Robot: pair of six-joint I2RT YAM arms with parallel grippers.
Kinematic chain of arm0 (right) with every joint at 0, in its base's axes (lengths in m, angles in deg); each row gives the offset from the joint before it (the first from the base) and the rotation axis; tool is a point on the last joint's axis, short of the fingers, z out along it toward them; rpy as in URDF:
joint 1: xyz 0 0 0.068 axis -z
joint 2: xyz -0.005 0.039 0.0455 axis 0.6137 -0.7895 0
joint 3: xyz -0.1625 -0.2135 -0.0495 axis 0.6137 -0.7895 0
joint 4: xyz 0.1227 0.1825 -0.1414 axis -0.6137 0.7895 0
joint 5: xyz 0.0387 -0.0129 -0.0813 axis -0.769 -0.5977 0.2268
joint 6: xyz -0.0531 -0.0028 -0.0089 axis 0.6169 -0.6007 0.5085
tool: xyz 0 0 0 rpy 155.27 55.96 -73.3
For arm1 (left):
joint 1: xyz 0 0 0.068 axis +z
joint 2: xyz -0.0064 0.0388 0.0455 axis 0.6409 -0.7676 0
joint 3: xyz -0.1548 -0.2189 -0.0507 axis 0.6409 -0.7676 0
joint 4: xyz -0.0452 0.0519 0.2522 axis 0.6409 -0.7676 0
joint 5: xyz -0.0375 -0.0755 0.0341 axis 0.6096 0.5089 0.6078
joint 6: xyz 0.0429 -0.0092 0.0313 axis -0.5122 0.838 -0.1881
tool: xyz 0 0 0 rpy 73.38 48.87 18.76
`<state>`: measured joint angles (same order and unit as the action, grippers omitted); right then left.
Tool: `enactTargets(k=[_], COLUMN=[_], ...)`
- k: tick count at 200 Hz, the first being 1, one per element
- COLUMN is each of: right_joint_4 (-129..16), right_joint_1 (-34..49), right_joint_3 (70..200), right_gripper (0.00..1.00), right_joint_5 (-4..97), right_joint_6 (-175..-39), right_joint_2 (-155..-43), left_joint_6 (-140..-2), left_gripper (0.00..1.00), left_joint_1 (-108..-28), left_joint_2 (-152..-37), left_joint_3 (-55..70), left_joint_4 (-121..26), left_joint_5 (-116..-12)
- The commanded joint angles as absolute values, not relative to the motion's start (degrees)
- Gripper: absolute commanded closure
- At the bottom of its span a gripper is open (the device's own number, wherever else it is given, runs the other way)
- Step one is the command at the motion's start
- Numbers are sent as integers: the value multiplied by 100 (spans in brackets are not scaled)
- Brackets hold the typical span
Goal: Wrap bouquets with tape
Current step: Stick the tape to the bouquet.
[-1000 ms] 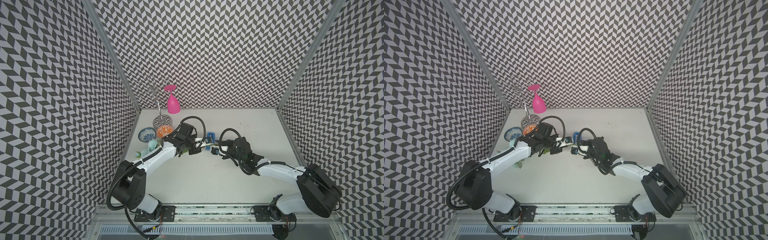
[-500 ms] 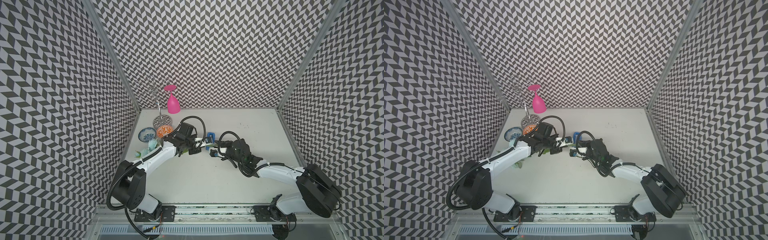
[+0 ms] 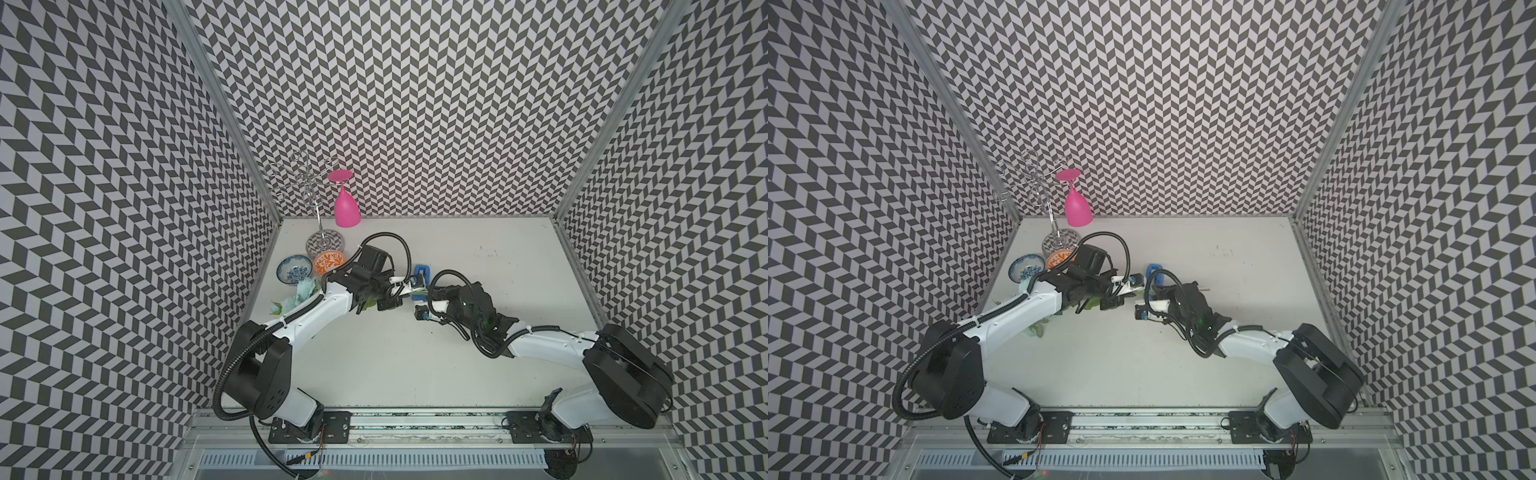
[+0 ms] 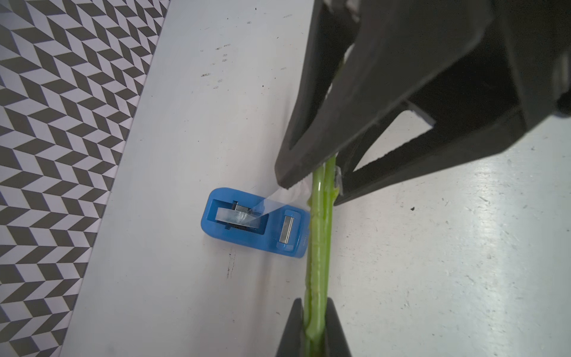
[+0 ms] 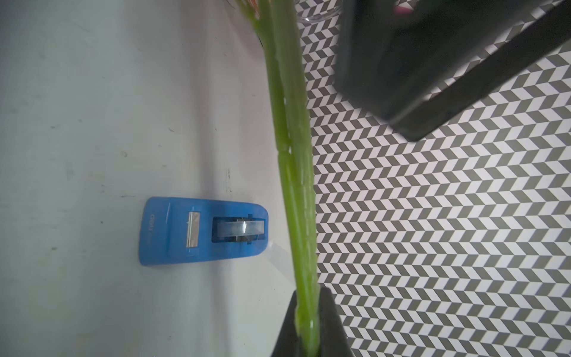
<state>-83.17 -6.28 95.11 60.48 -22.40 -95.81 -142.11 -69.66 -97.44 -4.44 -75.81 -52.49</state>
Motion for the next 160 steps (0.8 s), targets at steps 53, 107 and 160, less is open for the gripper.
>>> enactTargets(k=[53,107,160], right_joint_4=[-9070,-9672,-12129], right_joint_1=[-789,-793,-870], right_joint_3=[9645,9524,8860], right_gripper=[87,100,100], right_joint_5=[6800,7202,7585], right_joint_6=[-1756,-1400,-863], right_joint_2=[-9889,-9898,-10055], left_joint_6=[-14347,-14057,-13833], left_gripper=[100,62,37], left_joint_1=[-6939,-6825,-6333], left_joint_2=[-9712,-9596,-9045], left_joint_3=[22,229,333], left_joint_4=[-8031,-8048,-7637], left_joint_5=[-4614,-4367,-3895])
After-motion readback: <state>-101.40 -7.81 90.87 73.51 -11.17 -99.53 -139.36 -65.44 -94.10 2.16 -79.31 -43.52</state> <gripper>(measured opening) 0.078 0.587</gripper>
